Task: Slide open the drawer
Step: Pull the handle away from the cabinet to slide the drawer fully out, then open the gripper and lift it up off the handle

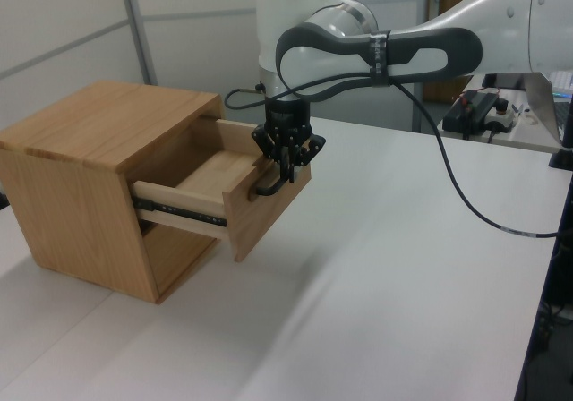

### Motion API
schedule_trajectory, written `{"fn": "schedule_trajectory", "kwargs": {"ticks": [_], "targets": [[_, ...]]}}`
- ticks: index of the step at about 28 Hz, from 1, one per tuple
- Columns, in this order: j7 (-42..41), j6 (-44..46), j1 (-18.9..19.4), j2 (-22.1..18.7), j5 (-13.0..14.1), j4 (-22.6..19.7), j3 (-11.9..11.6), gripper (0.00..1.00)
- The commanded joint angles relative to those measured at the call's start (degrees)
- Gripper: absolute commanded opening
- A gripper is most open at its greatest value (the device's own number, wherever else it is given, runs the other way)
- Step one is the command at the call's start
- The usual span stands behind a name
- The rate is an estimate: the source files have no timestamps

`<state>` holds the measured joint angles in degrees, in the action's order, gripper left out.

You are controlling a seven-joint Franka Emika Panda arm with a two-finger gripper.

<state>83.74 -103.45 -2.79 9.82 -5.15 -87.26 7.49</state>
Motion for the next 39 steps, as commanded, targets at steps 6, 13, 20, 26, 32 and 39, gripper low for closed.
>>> {"fn": "schedule_trajectory", "kwargs": {"ticks": [6,13,20,26,32,39], "targets": [[0.4,1.8,-0.2,-3.3,1.1,-2.0,-0.3,0.0],[0.0,6.7,-0.1,-3.9,1.1,-2.1,-0.3,0.0],[-0.6,9.4,-0.2,-4.8,1.2,-2.2,-0.5,0.0],[-0.8,9.6,-1.2,-5.0,1.1,-1.7,-0.6,0.0],[-1.1,5.0,-2.9,-4.9,1.1,0.3,-0.7,0.27],[-6.6,4.8,-3.5,-5.1,0.3,3.3,-0.6,1.0]]}}
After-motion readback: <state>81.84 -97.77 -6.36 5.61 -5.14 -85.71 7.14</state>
